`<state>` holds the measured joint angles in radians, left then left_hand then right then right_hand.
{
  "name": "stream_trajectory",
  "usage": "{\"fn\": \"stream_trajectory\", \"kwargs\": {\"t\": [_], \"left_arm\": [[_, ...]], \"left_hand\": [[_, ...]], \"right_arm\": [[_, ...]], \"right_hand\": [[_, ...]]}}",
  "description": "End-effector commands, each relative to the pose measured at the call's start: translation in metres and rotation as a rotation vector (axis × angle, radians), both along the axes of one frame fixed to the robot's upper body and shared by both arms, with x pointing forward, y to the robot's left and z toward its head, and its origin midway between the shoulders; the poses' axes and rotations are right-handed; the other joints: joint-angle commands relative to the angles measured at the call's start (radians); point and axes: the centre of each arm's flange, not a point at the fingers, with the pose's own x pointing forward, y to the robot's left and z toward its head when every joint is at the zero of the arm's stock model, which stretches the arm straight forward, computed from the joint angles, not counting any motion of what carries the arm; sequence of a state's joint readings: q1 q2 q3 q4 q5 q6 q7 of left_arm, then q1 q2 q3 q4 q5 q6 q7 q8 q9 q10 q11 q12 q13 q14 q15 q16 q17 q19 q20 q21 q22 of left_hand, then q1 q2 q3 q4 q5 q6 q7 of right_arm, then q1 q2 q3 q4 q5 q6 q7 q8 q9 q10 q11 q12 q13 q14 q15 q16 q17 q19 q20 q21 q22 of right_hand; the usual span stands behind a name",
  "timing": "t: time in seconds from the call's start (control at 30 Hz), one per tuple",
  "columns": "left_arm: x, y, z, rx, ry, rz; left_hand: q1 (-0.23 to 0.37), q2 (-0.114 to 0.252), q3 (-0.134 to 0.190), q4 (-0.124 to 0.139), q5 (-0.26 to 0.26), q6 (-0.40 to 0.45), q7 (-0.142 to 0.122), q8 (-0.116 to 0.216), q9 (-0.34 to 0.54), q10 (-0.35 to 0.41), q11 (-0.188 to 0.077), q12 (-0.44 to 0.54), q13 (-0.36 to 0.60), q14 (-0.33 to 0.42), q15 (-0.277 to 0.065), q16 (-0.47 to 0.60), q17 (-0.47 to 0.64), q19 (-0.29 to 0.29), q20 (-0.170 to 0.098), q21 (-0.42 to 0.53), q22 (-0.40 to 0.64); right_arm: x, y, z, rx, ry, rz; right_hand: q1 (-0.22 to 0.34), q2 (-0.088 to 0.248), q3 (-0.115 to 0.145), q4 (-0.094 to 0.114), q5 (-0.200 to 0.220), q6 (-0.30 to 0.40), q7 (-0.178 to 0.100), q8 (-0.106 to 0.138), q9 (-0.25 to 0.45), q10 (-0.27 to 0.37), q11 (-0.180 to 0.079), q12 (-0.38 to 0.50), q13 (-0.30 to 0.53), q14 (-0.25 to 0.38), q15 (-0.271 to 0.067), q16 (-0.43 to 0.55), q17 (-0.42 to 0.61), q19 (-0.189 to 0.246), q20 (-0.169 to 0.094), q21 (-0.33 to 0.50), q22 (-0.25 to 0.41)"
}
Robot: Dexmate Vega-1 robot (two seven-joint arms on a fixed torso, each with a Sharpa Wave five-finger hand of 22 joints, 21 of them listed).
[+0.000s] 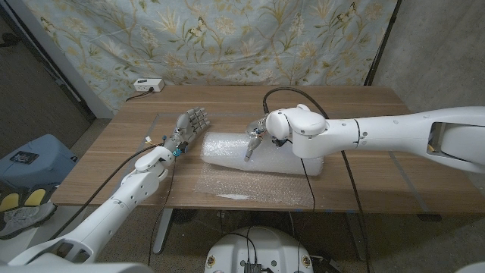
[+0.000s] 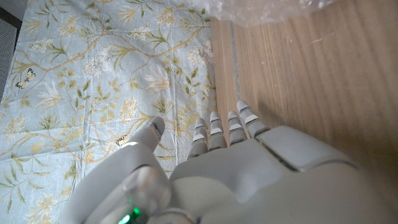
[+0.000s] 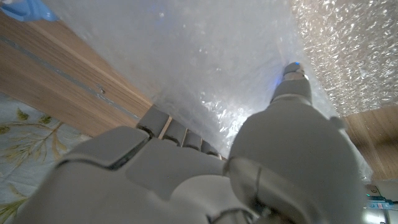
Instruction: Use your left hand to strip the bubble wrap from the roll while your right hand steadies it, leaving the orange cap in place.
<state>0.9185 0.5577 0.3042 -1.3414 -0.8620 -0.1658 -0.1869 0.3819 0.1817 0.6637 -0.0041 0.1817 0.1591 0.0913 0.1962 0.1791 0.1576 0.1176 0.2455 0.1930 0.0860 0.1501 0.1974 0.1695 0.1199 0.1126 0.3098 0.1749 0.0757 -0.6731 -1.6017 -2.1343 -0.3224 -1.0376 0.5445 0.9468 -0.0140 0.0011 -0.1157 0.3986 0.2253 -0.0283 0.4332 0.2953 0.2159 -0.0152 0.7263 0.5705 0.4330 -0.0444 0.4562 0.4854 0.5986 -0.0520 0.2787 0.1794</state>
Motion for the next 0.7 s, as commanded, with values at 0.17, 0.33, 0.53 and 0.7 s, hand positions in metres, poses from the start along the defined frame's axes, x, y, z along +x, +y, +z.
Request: {"fn": "stream_trajectory", "kwargs": {"t": [0.17, 0.33, 0.53, 0.7], "left_arm": [[0.002, 0.001, 0.0, -0.007, 0.008, -0.01], [0.003, 0.002, 0.0, -0.012, 0.015, -0.009], [0.004, 0.001, -0.001, -0.012, 0.023, -0.009], [0.005, 0.0, 0.0, -0.011, 0.024, -0.015]], "left_hand": [[0.002, -0.004, 0.011, -0.003, 0.007, 0.009, 0.003, 0.004, 0.004, 0.011, 0.002, 0.006, 0.005, 0.015, 0.004, 0.0, 0.006, 0.009, 0.004, -0.006, 0.002], [0.001, -0.004, 0.012, -0.002, 0.007, 0.01, 0.002, 0.003, 0.004, 0.014, 0.003, 0.006, 0.005, 0.017, 0.004, -0.001, 0.007, 0.01, 0.005, -0.007, 0.002], [0.0, -0.004, 0.013, -0.001, 0.007, 0.011, 0.003, 0.002, 0.004, 0.016, 0.004, 0.005, 0.006, 0.022, 0.005, 0.0, 0.007, 0.011, 0.005, -0.009, 0.002], [0.0, -0.005, 0.014, 0.0, 0.007, 0.012, 0.001, 0.001, 0.004, 0.018, 0.006, 0.005, 0.006, 0.024, 0.004, 0.0, 0.007, 0.013, 0.005, -0.01, 0.002]], "right_arm": [[-0.003, -0.011, 0.015, 0.042, -0.011, 0.009], [-0.003, -0.016, 0.02, 0.049, -0.006, 0.01], [-0.004, -0.022, 0.025, 0.066, 0.0, 0.008], [-0.007, -0.028, 0.031, 0.107, 0.012, 0.023]], "right_hand": [[0.007, 0.009, -0.006, 0.002, -0.001, -0.004, 0.006, 0.003, 0.004, 0.001, 0.002, -0.008, -0.008, 0.009, -0.131, -0.015, 0.003, 0.014, -0.048, 0.001, 0.003], [0.008, 0.013, -0.007, 0.003, -0.001, 0.0, 0.007, 0.003, 0.005, 0.007, 0.003, -0.009, -0.012, 0.013, -0.13, -0.018, 0.003, 0.016, -0.046, 0.0, 0.003], [0.011, 0.018, -0.009, 0.005, -0.002, 0.011, 0.01, 0.006, 0.006, 0.019, 0.001, -0.011, -0.019, 0.027, -0.132, -0.021, 0.004, 0.025, -0.045, 0.0, 0.003], [0.014, 0.023, -0.011, 0.006, -0.003, 0.023, 0.012, 0.009, 0.006, 0.037, 0.002, -0.011, -0.027, 0.048, -0.135, -0.023, 0.004, 0.038, -0.045, 0.002, 0.004]]}}
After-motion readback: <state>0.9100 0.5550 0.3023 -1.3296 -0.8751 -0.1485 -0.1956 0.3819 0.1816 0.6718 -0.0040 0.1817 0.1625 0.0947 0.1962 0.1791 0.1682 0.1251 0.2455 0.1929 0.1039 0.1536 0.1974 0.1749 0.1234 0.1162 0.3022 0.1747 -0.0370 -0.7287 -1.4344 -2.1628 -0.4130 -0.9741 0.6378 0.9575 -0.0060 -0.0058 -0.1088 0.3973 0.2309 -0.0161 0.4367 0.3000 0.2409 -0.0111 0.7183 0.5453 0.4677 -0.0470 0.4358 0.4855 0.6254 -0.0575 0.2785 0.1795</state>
